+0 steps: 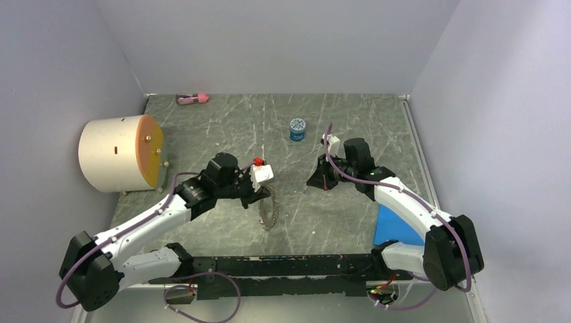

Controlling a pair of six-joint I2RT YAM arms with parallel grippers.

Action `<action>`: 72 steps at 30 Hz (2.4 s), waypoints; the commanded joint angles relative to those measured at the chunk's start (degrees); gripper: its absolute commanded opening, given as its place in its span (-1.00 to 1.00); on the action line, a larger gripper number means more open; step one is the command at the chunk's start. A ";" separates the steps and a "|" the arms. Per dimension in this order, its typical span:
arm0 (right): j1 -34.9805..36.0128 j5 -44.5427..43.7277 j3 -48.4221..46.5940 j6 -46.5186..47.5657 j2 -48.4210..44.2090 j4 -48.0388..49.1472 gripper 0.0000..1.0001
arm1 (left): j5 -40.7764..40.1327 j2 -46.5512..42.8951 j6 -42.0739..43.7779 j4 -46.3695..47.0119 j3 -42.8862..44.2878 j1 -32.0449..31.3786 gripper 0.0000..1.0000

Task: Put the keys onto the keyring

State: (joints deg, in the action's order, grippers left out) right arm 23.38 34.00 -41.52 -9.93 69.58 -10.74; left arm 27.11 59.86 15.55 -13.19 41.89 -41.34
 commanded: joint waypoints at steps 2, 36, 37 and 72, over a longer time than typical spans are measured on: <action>-0.25 3.16 -1.43 1.97 -1.62 0.83 -1.00 | 1.58 3.94 -1.26 9.56 -2.03 -0.29 -0.95; 10.56 16.42 -4.54 5.59 1.93 5.55 -1.00 | 2.80 3.26 -3.63 28.47 -11.25 -3.70 -0.95; 10.76 16.14 -4.80 5.62 2.10 5.36 -1.00 | 2.99 3.23 -3.65 28.30 -11.15 -3.74 -0.95; 12.21 5.96 -4.29 5.01 2.65 3.90 -1.00 | 1.01 0.51 -3.95 28.45 -12.33 -5.57 -0.95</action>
State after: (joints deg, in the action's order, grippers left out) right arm 36.40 40.49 -45.89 -4.69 73.08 -10.17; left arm 27.35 62.26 12.49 11.81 30.24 -46.39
